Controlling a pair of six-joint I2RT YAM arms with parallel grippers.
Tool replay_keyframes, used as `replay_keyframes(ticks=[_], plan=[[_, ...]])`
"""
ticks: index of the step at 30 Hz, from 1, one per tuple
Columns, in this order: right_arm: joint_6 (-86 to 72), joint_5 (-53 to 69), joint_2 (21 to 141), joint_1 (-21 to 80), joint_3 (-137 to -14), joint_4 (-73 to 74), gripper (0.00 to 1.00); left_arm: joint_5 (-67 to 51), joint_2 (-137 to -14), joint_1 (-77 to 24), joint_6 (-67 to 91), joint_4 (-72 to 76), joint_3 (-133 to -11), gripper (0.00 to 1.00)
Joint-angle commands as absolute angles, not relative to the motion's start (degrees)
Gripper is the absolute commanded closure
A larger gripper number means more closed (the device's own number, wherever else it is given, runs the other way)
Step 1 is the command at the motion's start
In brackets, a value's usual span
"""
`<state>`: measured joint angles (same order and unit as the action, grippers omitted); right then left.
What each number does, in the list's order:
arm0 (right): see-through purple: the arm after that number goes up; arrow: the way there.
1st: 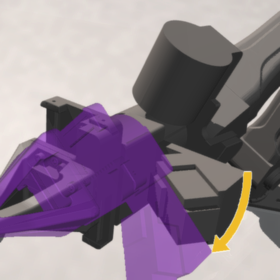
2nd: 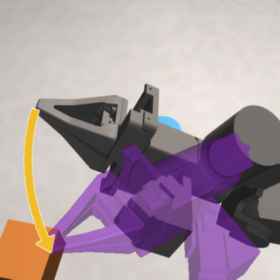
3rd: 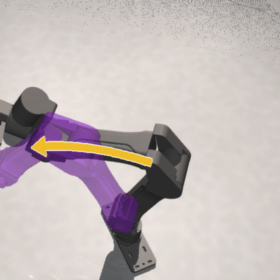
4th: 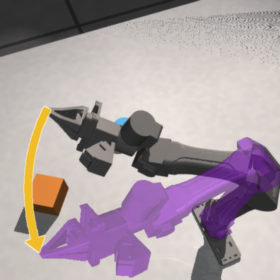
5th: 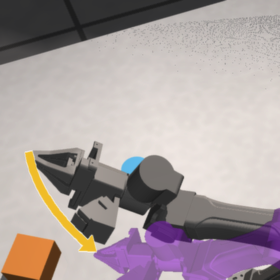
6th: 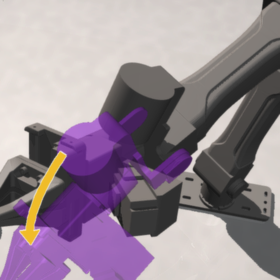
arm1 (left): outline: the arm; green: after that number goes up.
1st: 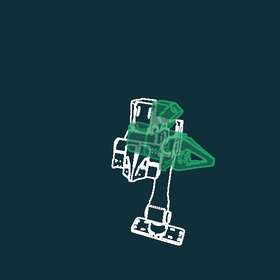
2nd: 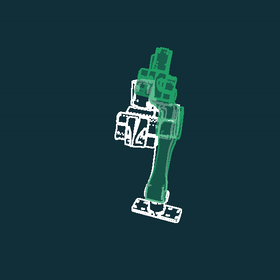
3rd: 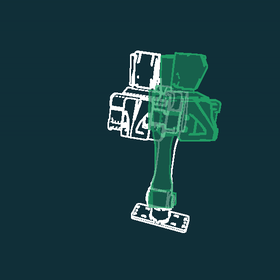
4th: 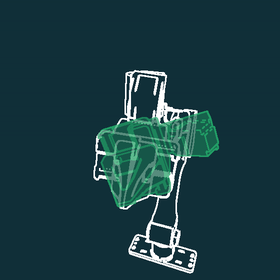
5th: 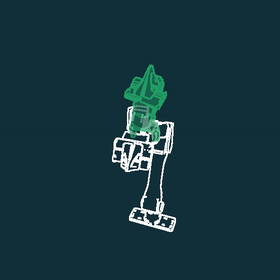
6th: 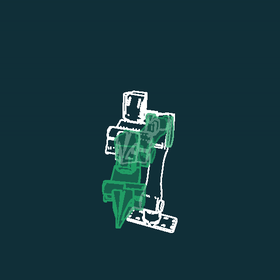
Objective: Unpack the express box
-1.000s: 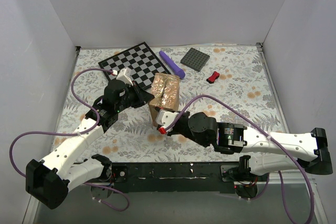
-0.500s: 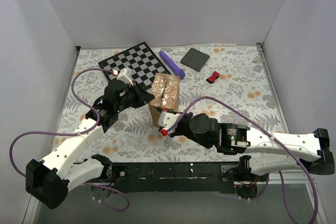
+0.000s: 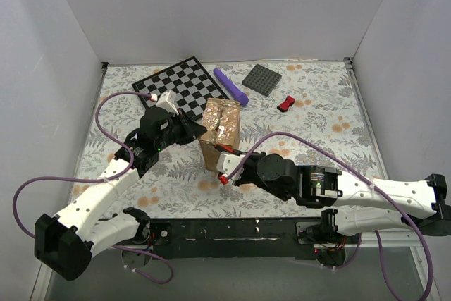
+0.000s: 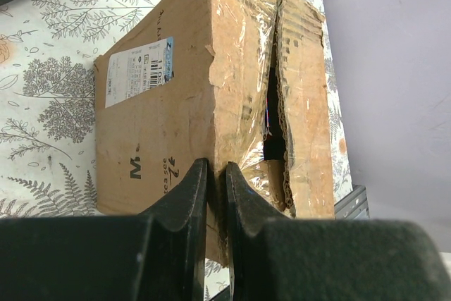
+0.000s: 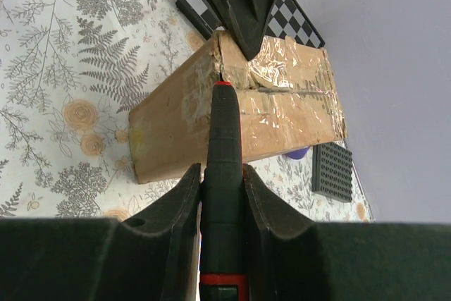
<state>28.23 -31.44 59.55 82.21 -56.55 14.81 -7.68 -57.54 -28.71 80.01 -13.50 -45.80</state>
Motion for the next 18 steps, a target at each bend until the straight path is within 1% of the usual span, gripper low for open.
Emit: replay_keyframes(ticks=[1,18], plan=[[29.09,-39.90,58.62,81.47,-57.48,28.65,0.99,-3.60,-57.39,-27.69,77.34,-16.35,-47.02,1.00],[29.44,-42.45,56.43,81.74,-59.24,30.59,0.99,-3.87,-57.39,-27.77,77.61,-16.08,-47.20,1.00]])
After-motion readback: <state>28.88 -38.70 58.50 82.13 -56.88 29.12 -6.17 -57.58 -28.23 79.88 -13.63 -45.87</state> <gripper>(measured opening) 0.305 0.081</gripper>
